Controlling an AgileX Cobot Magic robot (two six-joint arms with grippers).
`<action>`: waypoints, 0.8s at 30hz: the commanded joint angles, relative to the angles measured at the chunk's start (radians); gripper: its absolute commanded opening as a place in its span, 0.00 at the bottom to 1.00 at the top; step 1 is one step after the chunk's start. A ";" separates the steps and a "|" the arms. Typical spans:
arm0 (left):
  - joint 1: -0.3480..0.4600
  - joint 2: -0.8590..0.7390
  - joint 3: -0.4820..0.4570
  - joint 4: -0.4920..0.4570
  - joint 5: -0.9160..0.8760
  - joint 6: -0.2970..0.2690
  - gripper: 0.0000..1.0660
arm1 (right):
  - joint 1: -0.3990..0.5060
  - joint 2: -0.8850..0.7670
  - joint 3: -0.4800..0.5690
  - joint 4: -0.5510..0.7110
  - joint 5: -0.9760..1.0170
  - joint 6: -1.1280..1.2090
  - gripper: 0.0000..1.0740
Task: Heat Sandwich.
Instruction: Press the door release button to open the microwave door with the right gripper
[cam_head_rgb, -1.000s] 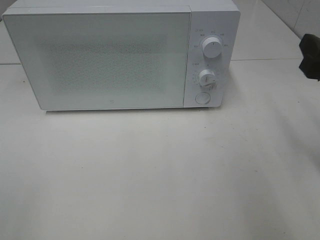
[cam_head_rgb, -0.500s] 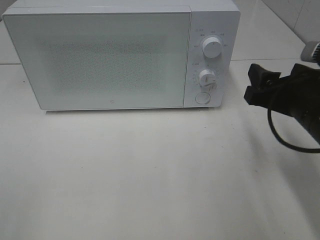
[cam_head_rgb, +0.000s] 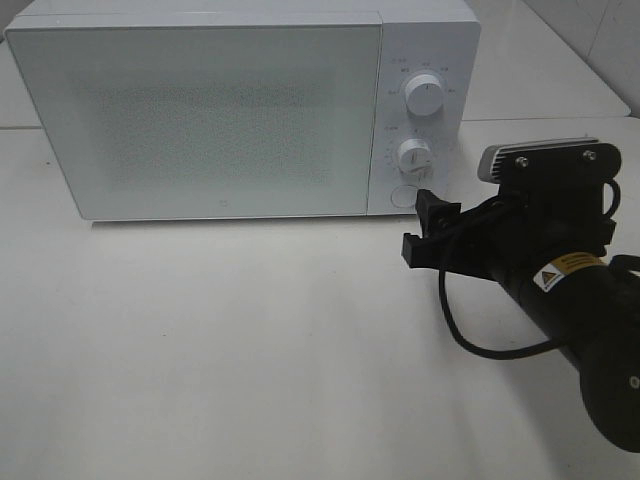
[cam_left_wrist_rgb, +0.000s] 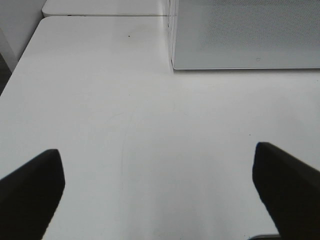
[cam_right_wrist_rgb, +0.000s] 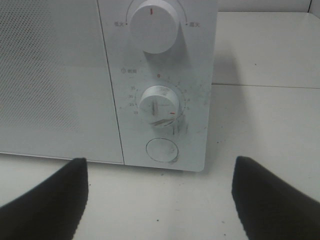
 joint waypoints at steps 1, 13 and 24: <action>0.000 -0.022 0.003 -0.007 -0.005 0.003 0.91 | 0.031 0.019 -0.026 0.034 -0.067 -0.018 0.71; 0.000 -0.022 0.003 -0.007 -0.005 0.003 0.91 | 0.032 0.020 -0.038 0.058 -0.008 0.057 0.71; 0.000 -0.022 0.003 -0.007 -0.005 0.003 0.91 | 0.032 0.020 -0.038 0.054 0.037 0.649 0.71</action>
